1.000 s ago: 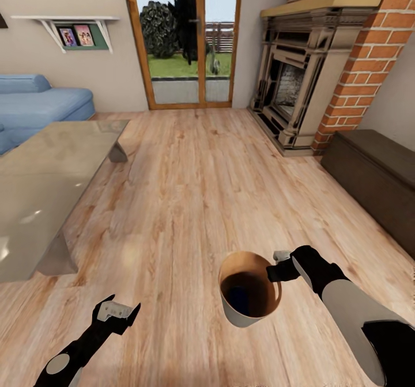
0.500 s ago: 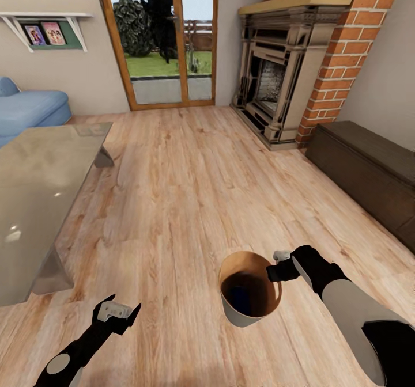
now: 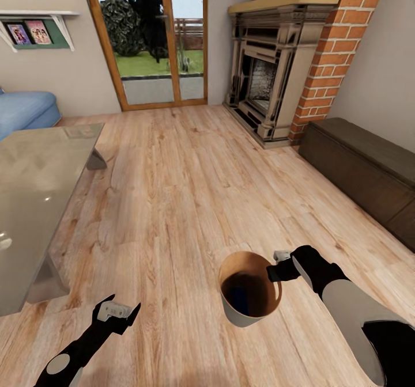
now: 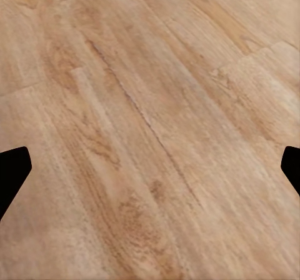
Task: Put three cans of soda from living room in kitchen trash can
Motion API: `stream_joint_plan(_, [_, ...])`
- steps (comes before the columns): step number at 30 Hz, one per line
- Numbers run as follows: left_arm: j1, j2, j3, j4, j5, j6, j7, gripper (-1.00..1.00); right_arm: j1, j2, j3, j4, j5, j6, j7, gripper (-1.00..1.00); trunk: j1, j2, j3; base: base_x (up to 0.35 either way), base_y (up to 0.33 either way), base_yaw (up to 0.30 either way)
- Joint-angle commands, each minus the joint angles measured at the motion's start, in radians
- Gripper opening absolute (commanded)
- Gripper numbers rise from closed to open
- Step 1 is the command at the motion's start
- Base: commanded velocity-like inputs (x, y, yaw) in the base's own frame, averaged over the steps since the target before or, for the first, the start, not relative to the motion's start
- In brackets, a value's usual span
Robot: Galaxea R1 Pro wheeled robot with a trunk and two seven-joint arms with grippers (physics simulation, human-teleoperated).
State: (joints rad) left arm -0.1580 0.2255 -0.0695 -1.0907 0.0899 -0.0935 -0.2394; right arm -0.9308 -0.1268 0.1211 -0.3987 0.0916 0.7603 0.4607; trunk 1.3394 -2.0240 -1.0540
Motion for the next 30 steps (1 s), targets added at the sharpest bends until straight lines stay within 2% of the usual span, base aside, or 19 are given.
stream_joint_plan(1, [0.0, 0.0, 0.0, 0.0, 0.0, 0.0, 0.0, 1.0, 0.0, -0.001, -0.003, 0.0, -0.02, 0.005, 0.006, -1.0, 0.0, 0.0, 0.0, 0.0, 0.001, -0.002])
stream_joint_plan(5, [0.0, 0.0, -0.001, 0.0, 0.0, 0.0, 0.0, 1.0, 0.0, -0.015, -0.001, 0.0, -0.014, 0.006, -0.001, -1.0, 0.0, 0.0, 0.0, 0.0, 0.0, -0.001])
stream_joint_plan(13, [0.0, 0.0, -0.001, 0.0, -0.001, -0.001, 0.0, 1.0, 0.001, -0.027, 0.0, 0.001, -0.011, 0.008, -0.047, -1.0, 0.0, 0.0, 0.0, 0.0, 0.0, 0.0])
stream_joint_plan(16, [0.0, 0.0, -0.001, 0.001, -0.001, -0.001, 0.0, 1.0, 0.001, -0.051, 0.001, 0.002, -0.01, 0.007, -0.052, -1.0, 0.0, 0.0, 0.0, 0.0, -0.015, 0.0])
stream_joint_plan(21, [0.0, 0.0, -0.001, 0.001, -0.001, -0.001, 0.0, 1.0, 0.005, -0.073, 0.001, 0.006, -0.011, 0.004, -0.051, -1.0, 0.0, 0.0, 0.0, 0.0, -0.08, 0.0])
stream_joint_plan(25, [0.0, 0.0, 0.0, 0.002, -0.001, -0.001, 0.0, 1.0, 0.033, -0.097, -0.001, 0.005, -0.015, 0.0, -0.048, -1.0, 0.0, 0.0, 0.0, 0.0, -0.108, 0.0])
stream_joint_plan(30, [0.0, 0.0, 0.0, 0.003, -0.001, -0.001, 0.0, 1.0, 0.043, -0.109, -0.002, 0.002, -0.017, 0.0, -0.044, -1.0, 0.0, 0.0, 0.0, 0.0, -0.143, 0.0])
